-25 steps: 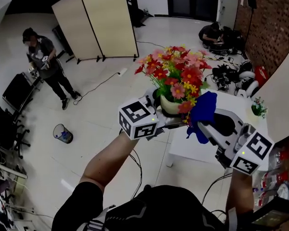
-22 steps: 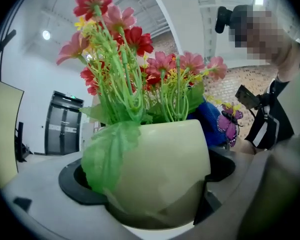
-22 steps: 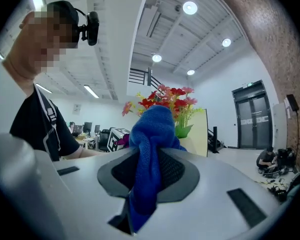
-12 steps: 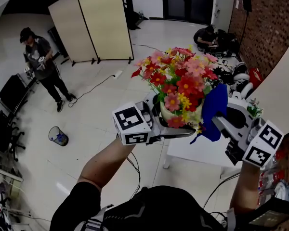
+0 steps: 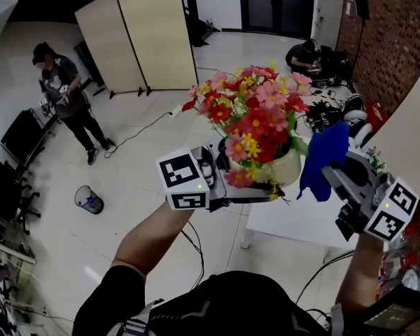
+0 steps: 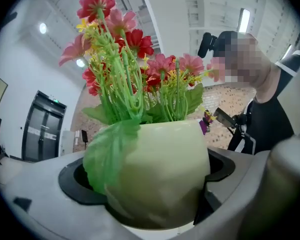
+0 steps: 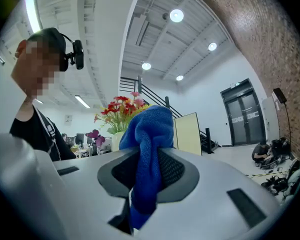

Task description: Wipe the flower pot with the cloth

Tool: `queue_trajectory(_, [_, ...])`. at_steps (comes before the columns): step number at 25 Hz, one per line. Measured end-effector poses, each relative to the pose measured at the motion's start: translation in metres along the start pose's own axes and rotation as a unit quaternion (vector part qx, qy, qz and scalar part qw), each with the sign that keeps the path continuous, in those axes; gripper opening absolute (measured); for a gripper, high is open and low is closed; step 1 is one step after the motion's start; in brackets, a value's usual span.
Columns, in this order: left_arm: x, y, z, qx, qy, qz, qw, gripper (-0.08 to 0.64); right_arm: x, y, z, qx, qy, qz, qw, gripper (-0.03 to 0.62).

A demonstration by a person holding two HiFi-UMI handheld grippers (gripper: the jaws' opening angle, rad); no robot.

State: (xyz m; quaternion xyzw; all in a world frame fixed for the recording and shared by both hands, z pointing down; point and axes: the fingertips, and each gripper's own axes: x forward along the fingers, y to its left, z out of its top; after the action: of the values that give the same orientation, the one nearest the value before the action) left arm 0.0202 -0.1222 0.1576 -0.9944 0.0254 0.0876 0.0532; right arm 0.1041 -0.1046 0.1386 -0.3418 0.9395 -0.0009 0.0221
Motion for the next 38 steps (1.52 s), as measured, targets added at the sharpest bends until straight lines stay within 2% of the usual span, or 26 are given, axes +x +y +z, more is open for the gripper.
queue_trajectory(3, [-0.007, 0.021, 0.006, 0.001, -0.004, 0.008, 1.0, 0.583, -0.001, 0.014, 0.0, -0.016, 0.0, 0.023, 1.0, 0.066])
queue_trajectory(7, [-0.008, 0.021, 0.006, 0.009, -0.006, -0.024, 0.9997, 0.583, 0.011, 0.037, 0.0, -0.008, -0.014, 0.093, 0.996, 0.066])
queue_trajectory(9, [-0.007, 0.011, 0.003, 0.012, 0.001, -0.039, 0.9992, 0.583, 0.016, 0.047, 0.002, -0.015, -0.014, 0.109, 0.994, 0.066])
queue_trajectory(13, [0.003, -0.018, -0.007, 0.003, -0.006, -0.073, 0.9973, 0.583, 0.007, 0.047, 0.005, -0.025, -0.017, 0.115, 0.993, 0.066])
queue_trajectory(19, [0.003, -0.042, 0.0, 0.002, -0.011, -0.104, 0.9945, 0.583, 0.011, 0.035, 0.016, 0.005, -0.021, 0.122, 0.992, 0.066])
queue_trajectory(27, [0.0, -0.04, -0.002, -0.005, -0.021, -0.142, 0.9897, 0.584, 0.044, 0.002, 0.002, 0.028, -0.013, 0.12, 0.992, 0.065])
queue_trajectory(32, [-0.004, -0.054, 0.009, -0.033, -0.038, -0.164, 0.9852, 0.583, 0.047, -0.008, 0.007, 0.05, -0.02, 0.126, 0.991, 0.066])
queue_trajectory(35, [-0.001, -0.061, 0.013, -0.038, -0.041, -0.179, 0.9822, 0.583, 0.054, -0.005, 0.009, 0.051, -0.003, 0.158, 0.986, 0.066])
queue_trajectory(38, [0.001, -0.066, 0.015, -0.054, -0.058, -0.202, 0.9762, 0.583, 0.062, 0.0, 0.006, 0.063, 0.014, 0.222, 0.973, 0.065])
